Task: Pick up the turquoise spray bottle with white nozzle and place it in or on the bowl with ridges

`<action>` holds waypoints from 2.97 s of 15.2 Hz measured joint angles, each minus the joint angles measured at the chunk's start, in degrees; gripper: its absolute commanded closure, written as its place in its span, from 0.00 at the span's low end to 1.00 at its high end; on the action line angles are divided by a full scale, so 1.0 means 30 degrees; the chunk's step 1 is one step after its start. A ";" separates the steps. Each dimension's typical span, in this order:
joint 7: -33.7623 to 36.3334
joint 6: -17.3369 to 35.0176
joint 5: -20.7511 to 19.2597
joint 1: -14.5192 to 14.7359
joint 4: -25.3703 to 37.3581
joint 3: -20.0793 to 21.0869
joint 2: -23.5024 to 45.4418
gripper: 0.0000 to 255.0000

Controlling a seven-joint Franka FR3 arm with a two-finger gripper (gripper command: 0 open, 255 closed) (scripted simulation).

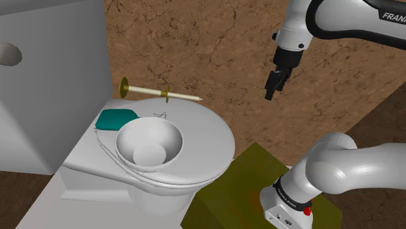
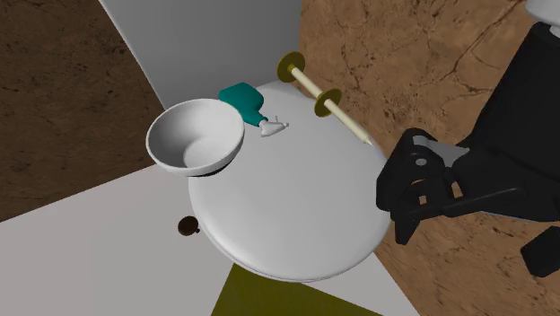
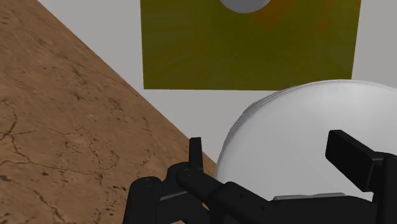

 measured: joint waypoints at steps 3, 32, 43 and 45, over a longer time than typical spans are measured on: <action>-0.0014 0.0615 0.0131 0.0196 0.0112 0.0181 0.0677 0.00; 0.0706 1.0378 -0.1180 0.4038 0.8809 0.4998 1.7909 0.00; 0.1117 1.1304 -0.3457 0.5948 1.4286 0.5494 2.3457 0.00; 0.1175 1.2266 -0.3563 0.5981 1.4267 0.5420 2.3685 0.00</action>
